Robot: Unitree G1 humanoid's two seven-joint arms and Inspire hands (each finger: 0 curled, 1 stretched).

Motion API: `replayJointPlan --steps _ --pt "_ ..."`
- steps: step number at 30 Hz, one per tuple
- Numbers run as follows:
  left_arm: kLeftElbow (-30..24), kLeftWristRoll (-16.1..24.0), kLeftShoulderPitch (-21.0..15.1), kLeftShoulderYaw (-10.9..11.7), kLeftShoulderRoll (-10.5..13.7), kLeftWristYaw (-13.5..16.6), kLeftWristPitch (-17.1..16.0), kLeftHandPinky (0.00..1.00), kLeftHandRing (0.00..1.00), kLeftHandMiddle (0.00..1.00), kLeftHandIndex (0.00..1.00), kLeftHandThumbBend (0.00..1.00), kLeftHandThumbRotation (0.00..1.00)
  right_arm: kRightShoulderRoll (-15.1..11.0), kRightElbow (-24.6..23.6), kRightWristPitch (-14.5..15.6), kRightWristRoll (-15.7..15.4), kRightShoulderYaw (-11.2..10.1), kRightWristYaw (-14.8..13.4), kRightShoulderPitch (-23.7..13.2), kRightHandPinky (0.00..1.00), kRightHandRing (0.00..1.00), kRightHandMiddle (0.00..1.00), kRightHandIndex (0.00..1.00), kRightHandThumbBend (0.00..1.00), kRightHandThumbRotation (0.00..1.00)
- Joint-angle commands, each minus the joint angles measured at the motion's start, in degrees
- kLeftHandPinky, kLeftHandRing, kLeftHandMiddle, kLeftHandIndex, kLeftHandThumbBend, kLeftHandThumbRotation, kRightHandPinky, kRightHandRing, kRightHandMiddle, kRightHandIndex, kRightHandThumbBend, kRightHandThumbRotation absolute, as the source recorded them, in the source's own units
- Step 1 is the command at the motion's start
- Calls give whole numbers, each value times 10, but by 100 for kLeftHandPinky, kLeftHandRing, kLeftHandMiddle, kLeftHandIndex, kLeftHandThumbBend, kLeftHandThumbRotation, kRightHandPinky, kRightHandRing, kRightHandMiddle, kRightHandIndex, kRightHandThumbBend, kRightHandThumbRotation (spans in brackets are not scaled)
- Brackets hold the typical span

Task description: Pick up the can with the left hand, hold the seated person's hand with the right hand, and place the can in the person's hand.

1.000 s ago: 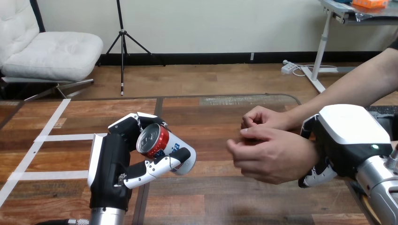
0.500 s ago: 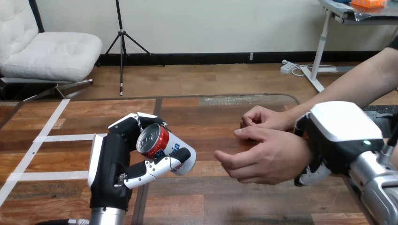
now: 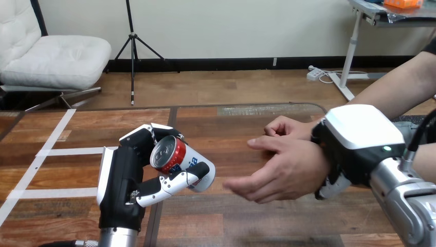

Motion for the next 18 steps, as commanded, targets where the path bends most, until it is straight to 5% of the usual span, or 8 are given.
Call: replayJointPlan --steps 1,18 --pt "-5 4 -47 1 -2 6 -14 37 40 43 45 75 0 20 -28 -22 -8 18 -5 -65 19 25 35 50 89 0" --pt "-13 -2 -58 -4 3 -5 -5 37 40 43 45 75 0 32 -2 -47 -16 23 -28 -67 22 28 38 50 91 0"
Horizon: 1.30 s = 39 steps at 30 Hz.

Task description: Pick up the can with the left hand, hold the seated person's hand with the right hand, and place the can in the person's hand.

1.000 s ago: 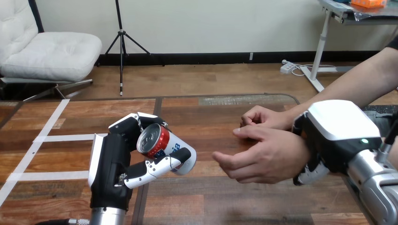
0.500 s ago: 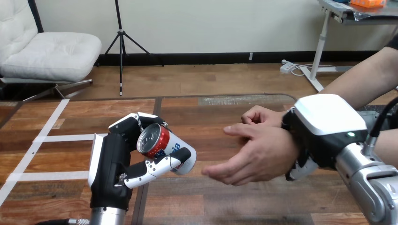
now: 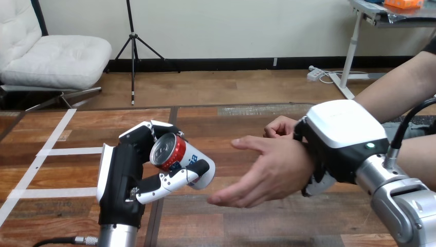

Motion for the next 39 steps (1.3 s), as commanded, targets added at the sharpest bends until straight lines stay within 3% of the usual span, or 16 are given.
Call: replayJointPlan --steps 1,13,39 --pt "-14 -1 -49 -4 1 -3 -5 37 40 43 45 75 0 18 -2 -12 -4 5 -22 -50 22 28 38 50 91 0" --pt "-16 -2 -69 -21 -7 -18 -2 37 40 43 45 76 0 20 7 -21 -1 1 -10 -52 23 29 38 50 88 0" --pt "-48 20 -91 -86 -38 -46 -3 34 39 43 46 79 2 20 34 -39 3 -2 -32 -56 23 29 38 50 83 0"
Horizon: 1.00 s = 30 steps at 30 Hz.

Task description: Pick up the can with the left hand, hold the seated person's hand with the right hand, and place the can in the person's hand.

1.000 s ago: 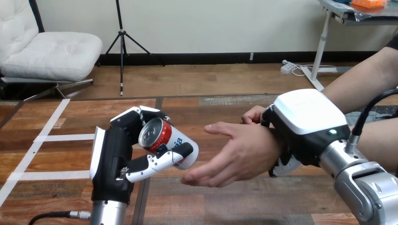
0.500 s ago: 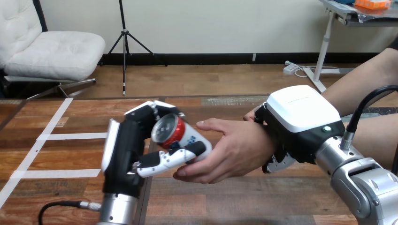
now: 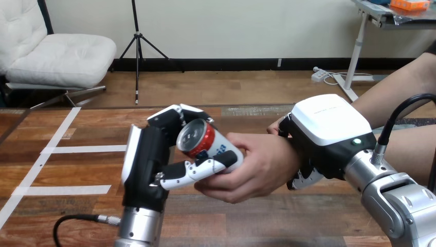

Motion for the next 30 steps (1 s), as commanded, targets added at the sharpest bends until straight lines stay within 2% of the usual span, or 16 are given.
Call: replayJointPlan --steps 1,14,30 --pt "-40 16 -49 -41 -17 -15 -8 34 39 43 46 79 2 7 12 1 0 -6 -17 -34 23 28 38 49 83 0" --pt "-59 21 -33 -73 -23 -23 7 33 38 42 45 80 3 8 24 -9 2 -5 -26 -36 19 24 33 49 84 0" --pt "-55 19 -26 -86 -19 -29 6 34 39 42 45 80 3 9 31 -12 4 -3 -24 -43 20 26 35 49 84 0"
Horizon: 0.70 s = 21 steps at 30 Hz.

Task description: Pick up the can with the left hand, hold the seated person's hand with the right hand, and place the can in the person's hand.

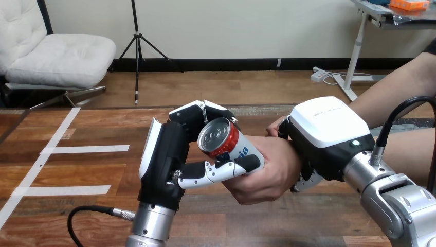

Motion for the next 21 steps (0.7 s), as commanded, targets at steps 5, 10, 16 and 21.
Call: replayJointPlan --steps 5,10,16,21 --pt "-26 13 -24 -44 -14 -21 -5 34 39 42 45 79 3 10 17 2 2 -3 -14 -44 20 27 36 49 84 0" --pt "-25 11 -24 -44 -14 -21 -6 34 38 42 45 79 3 10 20 3 4 -4 -12 -44 21 27 36 49 83 0" --pt "-26 9 -21 -44 -13 -22 -1 34 38 42 45 79 2 9 25 1 2 -3 -18 -44 21 27 35 49 83 0" --pt "-21 10 -24 -41 -11 -23 -6 34 38 42 45 78 2 9 29 -1 3 -3 -19 -43 20 26 35 49 83 0"
